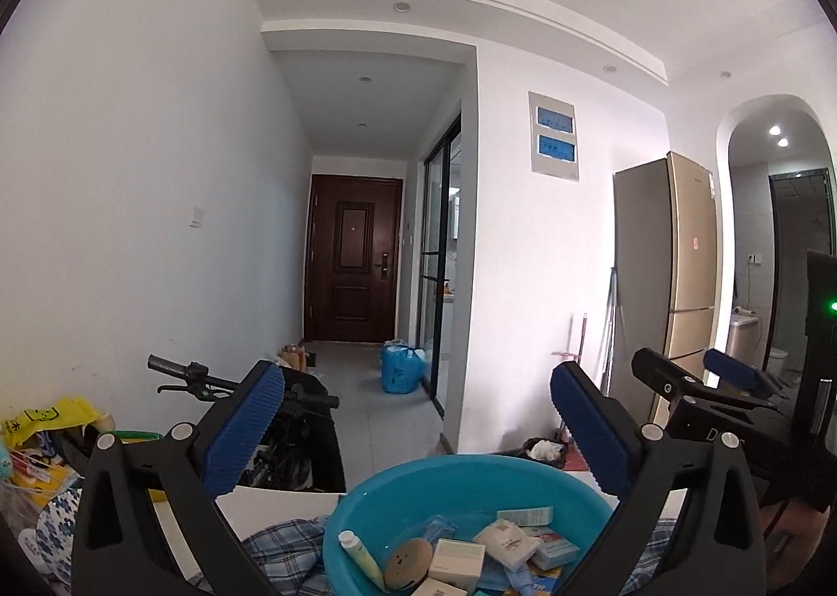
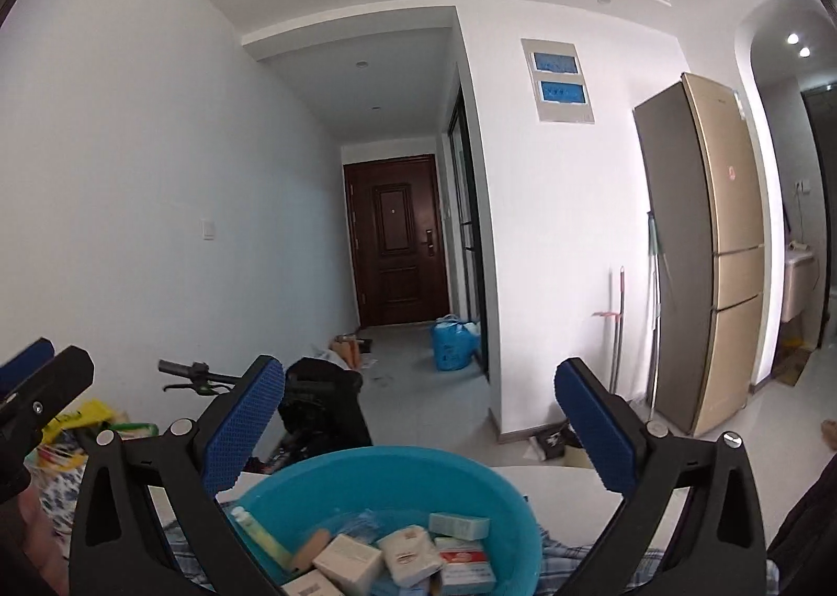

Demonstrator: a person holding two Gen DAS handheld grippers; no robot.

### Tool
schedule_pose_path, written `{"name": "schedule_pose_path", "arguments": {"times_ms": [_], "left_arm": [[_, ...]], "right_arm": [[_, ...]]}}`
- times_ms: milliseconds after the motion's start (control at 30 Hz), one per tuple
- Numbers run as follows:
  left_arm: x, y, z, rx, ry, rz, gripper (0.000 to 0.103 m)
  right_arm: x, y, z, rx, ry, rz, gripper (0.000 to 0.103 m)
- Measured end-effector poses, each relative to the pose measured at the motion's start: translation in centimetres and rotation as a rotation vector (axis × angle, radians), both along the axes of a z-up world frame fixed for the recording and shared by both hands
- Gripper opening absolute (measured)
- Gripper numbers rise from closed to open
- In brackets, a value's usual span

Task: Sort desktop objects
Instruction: 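Raise both open grippers up away from the basin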

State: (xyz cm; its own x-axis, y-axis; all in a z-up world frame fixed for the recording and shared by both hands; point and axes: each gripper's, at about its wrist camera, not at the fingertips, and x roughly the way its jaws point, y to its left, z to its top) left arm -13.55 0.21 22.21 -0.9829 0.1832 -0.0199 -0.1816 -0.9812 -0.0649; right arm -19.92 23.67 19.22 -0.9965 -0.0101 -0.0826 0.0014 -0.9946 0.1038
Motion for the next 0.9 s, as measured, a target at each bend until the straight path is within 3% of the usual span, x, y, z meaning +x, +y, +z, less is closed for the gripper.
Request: {"name": "schedule_pose_path", "arguments": {"times_ms": [167,300,567,700,900], "left_arm": [[1.5,-0.4,0.6,0.008,0.013,0.013,0.103],[1.8,0.3,0.9,-0.023,-0.038,-0.032,0.103],[3.9,-0.8,1.6,0.049,-0.059,-0.038,0.103],[5.2,-1.1,1.9,0.036,-0.043,0.016,0.103],[7.1,-0.3,1.9,-0.036,0.006,0.154,0.103]], "right_arm": [[1.2,0.5,0.7,-0.019,0.023,0.014,0.103],[1.8,0.6,1.1,-0.009,0.011,0.01,0.103],[6.0,-0.1,3.1,0.058,0.069,-0.012,0.103],[8.9,-0.5,3.9,0.106,0.137,-0.065,0.103],[11.1,0.1,4.4,0.029,0.124,0.008,0.103]]}}
